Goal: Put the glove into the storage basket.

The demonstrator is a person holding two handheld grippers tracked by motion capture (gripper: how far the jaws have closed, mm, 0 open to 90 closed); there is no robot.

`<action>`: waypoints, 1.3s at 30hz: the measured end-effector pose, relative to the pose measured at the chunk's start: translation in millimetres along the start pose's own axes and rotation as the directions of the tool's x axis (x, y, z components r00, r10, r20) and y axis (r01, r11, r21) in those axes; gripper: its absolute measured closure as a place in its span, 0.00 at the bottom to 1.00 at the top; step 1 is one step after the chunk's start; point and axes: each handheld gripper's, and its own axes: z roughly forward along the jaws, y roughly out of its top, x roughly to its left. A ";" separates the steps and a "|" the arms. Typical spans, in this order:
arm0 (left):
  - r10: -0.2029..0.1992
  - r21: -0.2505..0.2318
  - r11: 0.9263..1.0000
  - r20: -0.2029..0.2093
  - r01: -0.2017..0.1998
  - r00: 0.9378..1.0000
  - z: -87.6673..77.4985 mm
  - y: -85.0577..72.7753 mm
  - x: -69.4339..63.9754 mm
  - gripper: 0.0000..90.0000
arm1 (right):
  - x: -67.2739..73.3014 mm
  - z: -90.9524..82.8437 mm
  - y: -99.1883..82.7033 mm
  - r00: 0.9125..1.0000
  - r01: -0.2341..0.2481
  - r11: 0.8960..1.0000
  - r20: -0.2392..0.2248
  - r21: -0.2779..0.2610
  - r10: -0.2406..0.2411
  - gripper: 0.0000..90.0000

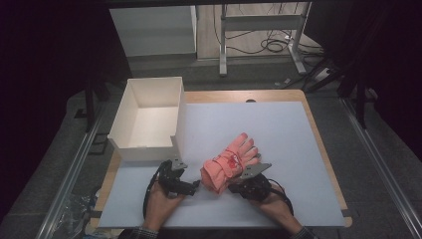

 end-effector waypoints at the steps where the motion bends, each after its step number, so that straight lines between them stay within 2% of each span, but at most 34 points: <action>1: 0.000 0.000 1.000 0.000 0.000 1.000 0.0 0.0 0.0 0.01 | 0.3 -0.1 -0.1 1.000 0.000 1.000 0.000 0.000 0.000 0.98; 6: 0.001 0.007 1.000 0.000 -0.001 1.000 0.0 0.6 0.0 0.01 | 1.3 -4.3 -2.8 1.000 0.001 1.000 0.007 0.001 -0.001 0.95; 11: 0.008 0.004 1.000 0.006 -0.008 1.000 -0.5 0.4 0.9 0.01 | -3.0 -15.9 -9.4 0.999 -0.004 1.000 0.046 -0.004 0.005 0.91; 14: 0.006 0.003 1.000 0.008 -0.006 1.000 -0.6 0.3 1.1 0.01 | -7.7 -24.0 -13.8 0.998 -0.025 1.000 0.064 -0.019 0.026 0.88; 21: 0.018 0.008 1.000 0.028 -0.018 0.999 -4.0 -0.9 3.6 0.04 | -23.1 -43.3 -25.9 0.986 -0.059 0.998 0.152 -0.037 0.064 0.79; 27: 0.019 0.006 1.000 0.086 -0.020 0.996 -8.5 -4.0 1.8 0.03 | -36.7 -61.3 -35.3 0.968 -0.084 0.995 0.233 -0.053 0.094 0.65; 34: 0.029 0.026 0.999 0.136 -0.033 0.990 -16.3 -6.7 -3.6 0.01 | -54.9 -77.7 -46.5 0.934 -0.107 0.992 0.334 -0.074 0.125 0.47; 39: 0.041 0.019 0.999 0.161 -0.044 0.986 -26.0 -1.7 -9.1 0.01 | -66.1 -85.1 -53.5 0.911 -0.128 0.989 0.387 -0.070 0.145 0.35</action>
